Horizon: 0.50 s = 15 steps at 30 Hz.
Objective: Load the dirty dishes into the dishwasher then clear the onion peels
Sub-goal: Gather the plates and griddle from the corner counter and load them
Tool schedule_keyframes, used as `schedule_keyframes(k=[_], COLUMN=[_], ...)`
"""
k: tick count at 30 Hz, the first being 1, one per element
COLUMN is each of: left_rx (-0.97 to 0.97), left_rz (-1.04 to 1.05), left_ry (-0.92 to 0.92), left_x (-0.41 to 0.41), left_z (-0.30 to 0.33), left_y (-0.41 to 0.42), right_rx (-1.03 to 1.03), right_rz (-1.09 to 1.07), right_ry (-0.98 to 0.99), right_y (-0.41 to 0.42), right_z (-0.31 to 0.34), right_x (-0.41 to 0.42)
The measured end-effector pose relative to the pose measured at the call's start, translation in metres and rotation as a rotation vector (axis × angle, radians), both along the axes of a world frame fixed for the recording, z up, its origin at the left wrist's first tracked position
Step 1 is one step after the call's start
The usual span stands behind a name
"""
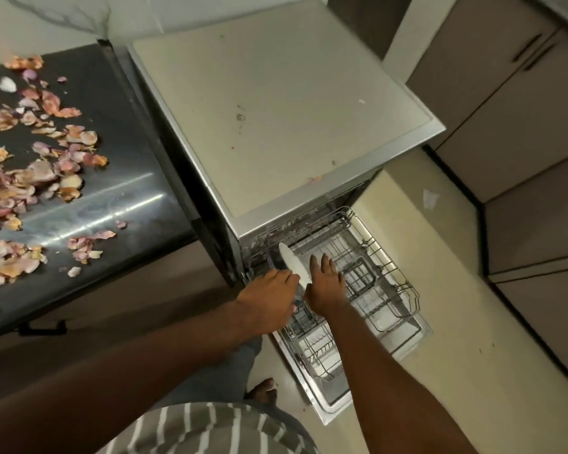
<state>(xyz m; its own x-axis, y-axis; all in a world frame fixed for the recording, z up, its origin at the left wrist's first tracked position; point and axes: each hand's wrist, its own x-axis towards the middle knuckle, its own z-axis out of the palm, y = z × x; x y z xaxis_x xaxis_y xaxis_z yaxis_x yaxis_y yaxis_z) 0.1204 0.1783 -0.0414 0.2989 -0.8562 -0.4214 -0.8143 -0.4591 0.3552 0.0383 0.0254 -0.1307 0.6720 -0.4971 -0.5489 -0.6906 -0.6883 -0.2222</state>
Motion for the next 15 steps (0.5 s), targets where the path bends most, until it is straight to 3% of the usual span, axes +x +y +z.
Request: schedule_keyframes(k=[7,15], left_rx=[-0.037,-0.079], left_rz=[0.084,0.212], left_ry=[-0.004,-0.092], left_x=[-0.024,-0.037], left_z=[0.027,0.046], left_y=[0.049,0.109], right_rx=[-0.068,-0.104], right_rz=[-0.050,-0.002], right_ry=[-0.140,-0.326], right_y=[0.055,0.106], right_z=[0.044,0.088], right_x=[-0.044,-0.026])
